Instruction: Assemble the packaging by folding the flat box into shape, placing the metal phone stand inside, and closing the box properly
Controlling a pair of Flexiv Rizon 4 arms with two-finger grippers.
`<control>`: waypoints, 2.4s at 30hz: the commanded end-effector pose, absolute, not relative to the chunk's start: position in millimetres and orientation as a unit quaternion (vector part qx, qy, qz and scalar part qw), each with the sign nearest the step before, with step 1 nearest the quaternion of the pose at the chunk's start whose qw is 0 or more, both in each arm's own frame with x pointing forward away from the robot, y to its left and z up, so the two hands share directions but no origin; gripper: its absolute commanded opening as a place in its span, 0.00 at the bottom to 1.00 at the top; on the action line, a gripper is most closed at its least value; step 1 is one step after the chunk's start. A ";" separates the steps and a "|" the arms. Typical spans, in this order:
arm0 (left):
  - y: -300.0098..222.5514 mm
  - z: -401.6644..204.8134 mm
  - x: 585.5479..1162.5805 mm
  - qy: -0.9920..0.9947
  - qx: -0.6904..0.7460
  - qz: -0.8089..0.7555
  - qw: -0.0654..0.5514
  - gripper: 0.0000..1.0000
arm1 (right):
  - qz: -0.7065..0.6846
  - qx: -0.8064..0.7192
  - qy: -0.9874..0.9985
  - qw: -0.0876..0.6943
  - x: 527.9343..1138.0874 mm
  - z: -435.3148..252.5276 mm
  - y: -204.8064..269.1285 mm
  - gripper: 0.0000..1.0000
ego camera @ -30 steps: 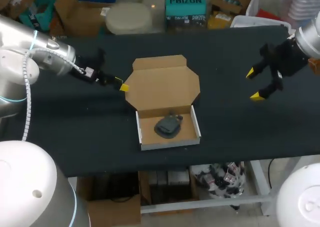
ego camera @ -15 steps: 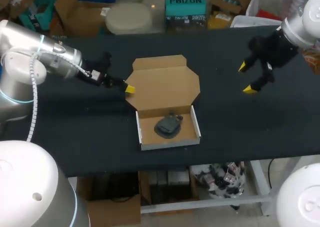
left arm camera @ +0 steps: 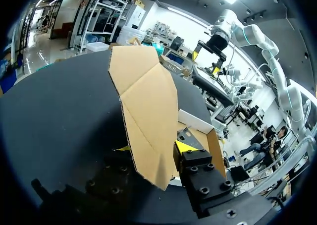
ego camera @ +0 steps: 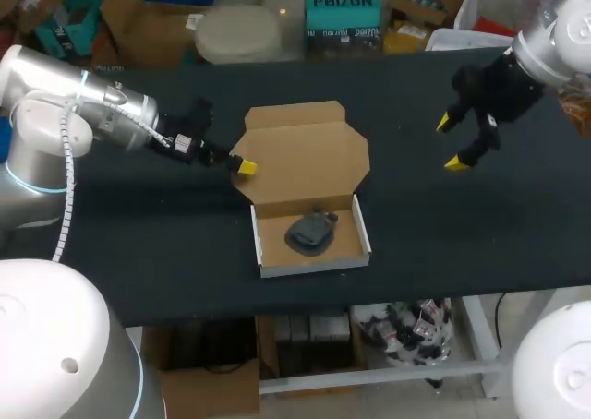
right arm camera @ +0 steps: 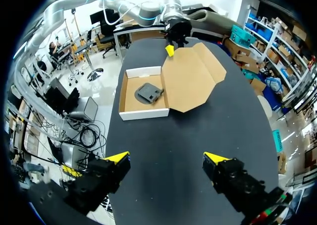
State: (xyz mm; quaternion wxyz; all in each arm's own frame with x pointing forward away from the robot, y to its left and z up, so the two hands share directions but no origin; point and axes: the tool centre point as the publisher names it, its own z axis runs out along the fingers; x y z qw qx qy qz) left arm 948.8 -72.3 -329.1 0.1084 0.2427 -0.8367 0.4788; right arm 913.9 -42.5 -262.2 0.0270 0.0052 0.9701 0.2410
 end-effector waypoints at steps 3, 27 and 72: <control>-75.8 -331.9 946.1 -0.836 0.240 0.482 0.106 0.33 | 0.236 0.001 0.971 0.024 918.2 -255.4 -37.4 1.00; -87.1 -326.8 941.8 -0.835 0.206 0.501 0.095 0.25 | 0.227 -0.010 0.973 0.023 923.4 -252.8 -29.2 1.00; -97.5 -321.5 931.3 -0.828 0.151 0.534 0.084 0.00 | 0.222 -0.026 0.974 0.025 921.8 -237.3 -18.4 1.00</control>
